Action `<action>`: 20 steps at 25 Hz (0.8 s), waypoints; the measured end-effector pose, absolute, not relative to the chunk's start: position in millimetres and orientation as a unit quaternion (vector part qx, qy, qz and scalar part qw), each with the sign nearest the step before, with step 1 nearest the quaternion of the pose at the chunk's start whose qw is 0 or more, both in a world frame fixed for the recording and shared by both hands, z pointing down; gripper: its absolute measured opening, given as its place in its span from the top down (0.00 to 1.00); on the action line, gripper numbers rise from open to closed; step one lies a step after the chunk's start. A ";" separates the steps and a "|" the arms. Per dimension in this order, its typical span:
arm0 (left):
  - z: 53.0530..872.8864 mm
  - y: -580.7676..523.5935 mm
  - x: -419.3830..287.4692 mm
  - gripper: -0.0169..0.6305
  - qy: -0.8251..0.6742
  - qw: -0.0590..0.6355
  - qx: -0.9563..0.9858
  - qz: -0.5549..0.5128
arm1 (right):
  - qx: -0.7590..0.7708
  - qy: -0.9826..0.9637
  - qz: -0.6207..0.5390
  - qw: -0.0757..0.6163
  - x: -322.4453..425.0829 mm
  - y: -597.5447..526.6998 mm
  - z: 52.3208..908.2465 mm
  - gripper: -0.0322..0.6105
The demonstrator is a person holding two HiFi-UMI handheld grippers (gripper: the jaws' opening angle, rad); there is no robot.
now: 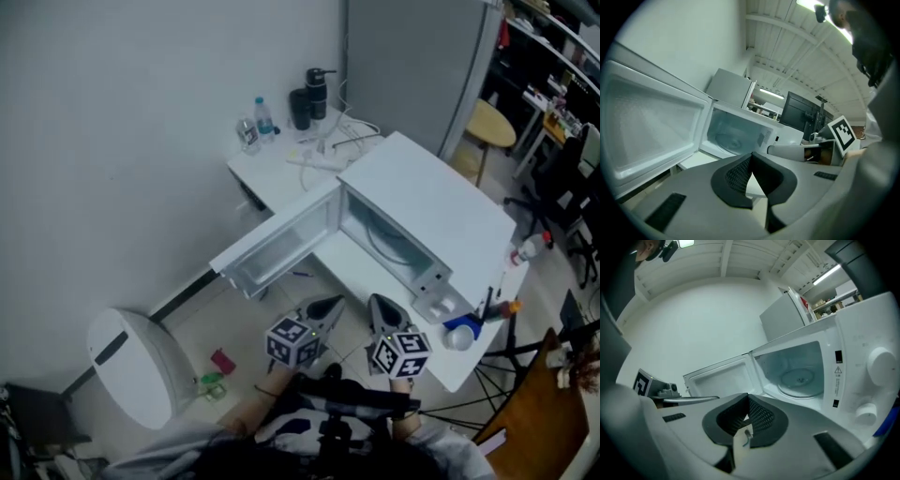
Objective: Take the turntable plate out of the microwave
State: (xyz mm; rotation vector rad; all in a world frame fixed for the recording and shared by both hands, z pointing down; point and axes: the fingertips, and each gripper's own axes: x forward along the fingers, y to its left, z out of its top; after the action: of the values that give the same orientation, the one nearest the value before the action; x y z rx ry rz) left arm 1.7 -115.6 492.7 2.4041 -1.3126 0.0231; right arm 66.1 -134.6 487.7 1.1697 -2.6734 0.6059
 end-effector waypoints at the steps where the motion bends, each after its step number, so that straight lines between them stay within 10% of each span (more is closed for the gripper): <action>1: 494.9 -127.7 3.2 0.97 -0.467 0.203 0.861 0.015 | 0.392 -0.893 0.206 0.082 67.2 -141.2 490.5 0.96; 20: 565.2 -300.7 25.4 0.81 -0.417 0.339 0.839 0.083 | 0.465 -0.852 0.228 0.073 86.5 -194.9 503.4 0.97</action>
State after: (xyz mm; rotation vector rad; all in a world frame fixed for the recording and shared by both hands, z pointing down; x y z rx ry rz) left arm 25.4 -300.7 565.2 2.1853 -1.0870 0.2152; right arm 86.5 -194.9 503.4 1.3969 -2.5600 0.6850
